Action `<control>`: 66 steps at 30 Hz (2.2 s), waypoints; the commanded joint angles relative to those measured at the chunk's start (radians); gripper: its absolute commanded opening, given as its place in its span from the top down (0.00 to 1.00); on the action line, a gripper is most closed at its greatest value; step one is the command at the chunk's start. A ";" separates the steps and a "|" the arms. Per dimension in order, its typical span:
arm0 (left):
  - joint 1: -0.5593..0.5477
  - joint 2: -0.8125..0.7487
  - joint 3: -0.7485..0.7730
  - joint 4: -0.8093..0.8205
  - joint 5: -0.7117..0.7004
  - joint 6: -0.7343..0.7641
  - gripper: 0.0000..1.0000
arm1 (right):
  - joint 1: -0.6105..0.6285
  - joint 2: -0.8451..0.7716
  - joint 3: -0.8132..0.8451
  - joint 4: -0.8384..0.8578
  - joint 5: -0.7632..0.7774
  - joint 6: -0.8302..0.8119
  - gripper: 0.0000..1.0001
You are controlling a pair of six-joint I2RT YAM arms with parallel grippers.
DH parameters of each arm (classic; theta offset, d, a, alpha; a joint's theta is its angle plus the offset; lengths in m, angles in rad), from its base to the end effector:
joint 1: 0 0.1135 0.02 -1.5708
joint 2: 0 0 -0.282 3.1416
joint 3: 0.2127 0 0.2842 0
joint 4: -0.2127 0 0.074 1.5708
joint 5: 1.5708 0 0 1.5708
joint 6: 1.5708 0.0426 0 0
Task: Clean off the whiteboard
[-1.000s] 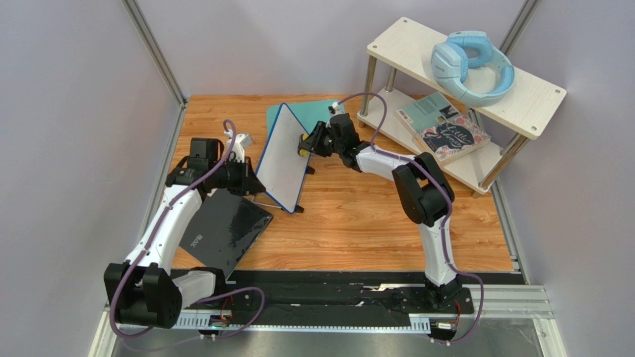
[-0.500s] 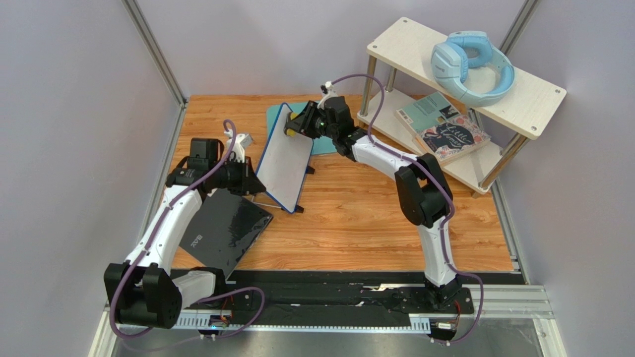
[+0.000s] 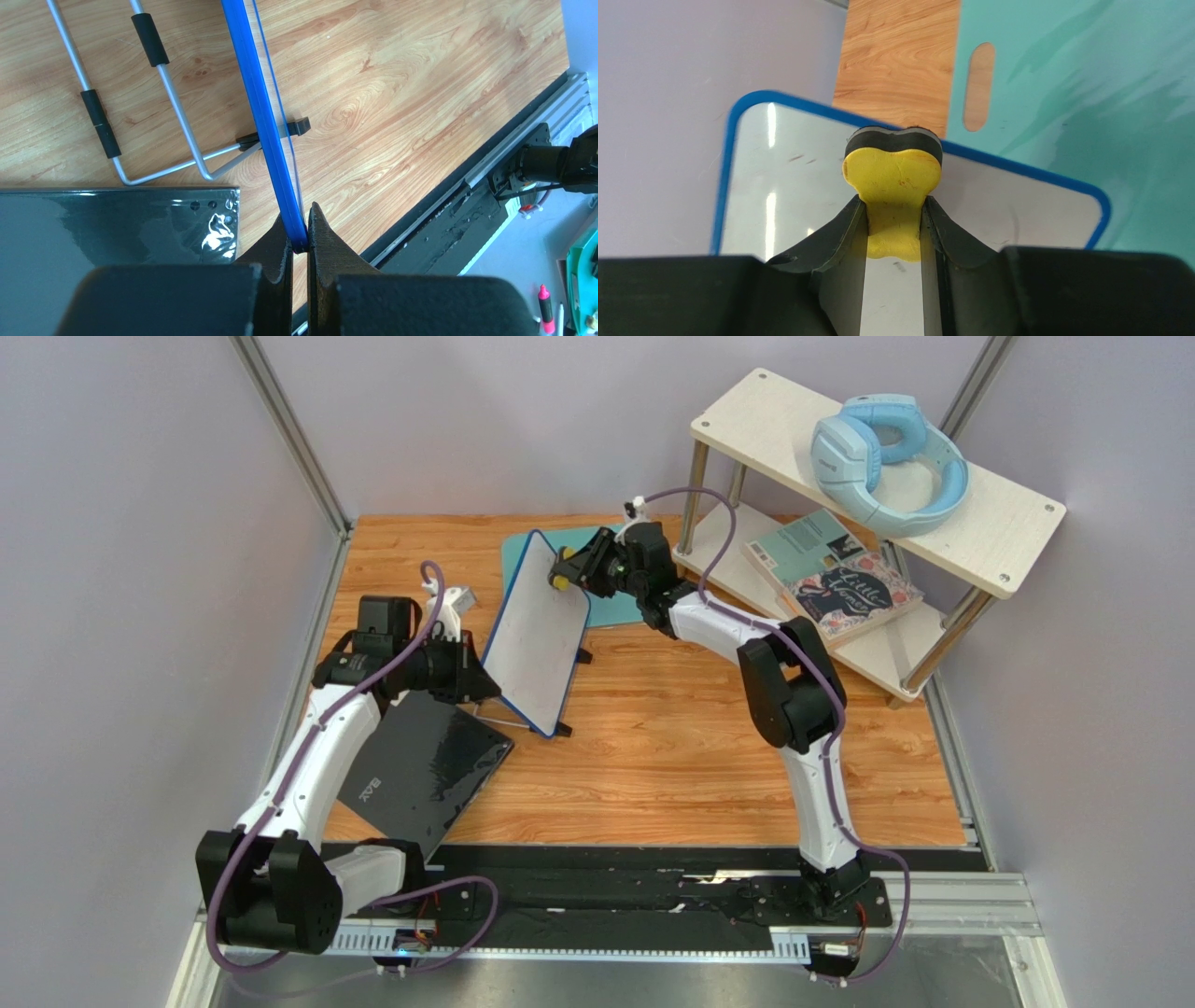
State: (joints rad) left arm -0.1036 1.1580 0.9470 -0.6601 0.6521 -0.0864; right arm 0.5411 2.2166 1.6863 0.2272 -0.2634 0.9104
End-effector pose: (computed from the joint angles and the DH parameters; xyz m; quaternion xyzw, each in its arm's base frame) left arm 0.2565 -0.0527 0.2898 0.1174 0.8890 -0.3303 0.2947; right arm 0.4825 0.3029 0.2156 0.0702 0.7995 0.4688 0.3689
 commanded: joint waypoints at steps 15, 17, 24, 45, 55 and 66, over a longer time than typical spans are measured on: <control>-0.039 0.011 -0.022 -0.013 -0.020 0.093 1.00 | 0.000 0.061 -0.143 0.129 -0.077 0.055 1.00; -0.041 0.011 -0.022 -0.015 -0.020 0.093 1.00 | -0.006 0.061 -0.181 0.145 -0.079 0.054 1.00; -0.045 0.012 -0.022 -0.016 -0.023 0.093 1.00 | -0.010 0.072 -0.224 0.199 -0.137 0.073 1.00; -0.057 0.016 -0.020 -0.016 -0.032 0.094 1.00 | 0.180 -0.175 -0.277 0.182 -0.151 0.035 1.00; -0.059 0.016 -0.020 -0.018 -0.039 0.094 1.00 | 0.255 -0.218 -0.226 0.166 -0.146 0.042 1.00; -0.062 0.016 -0.019 -0.019 -0.043 0.094 1.00 | 0.324 -0.241 -0.267 0.116 -0.165 0.033 1.00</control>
State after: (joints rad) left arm -0.1200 1.1496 0.9470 -0.6834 0.5987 -0.1150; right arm 0.7582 1.9900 1.4223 0.3489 -0.3424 0.9344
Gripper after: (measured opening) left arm 0.032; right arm 0.315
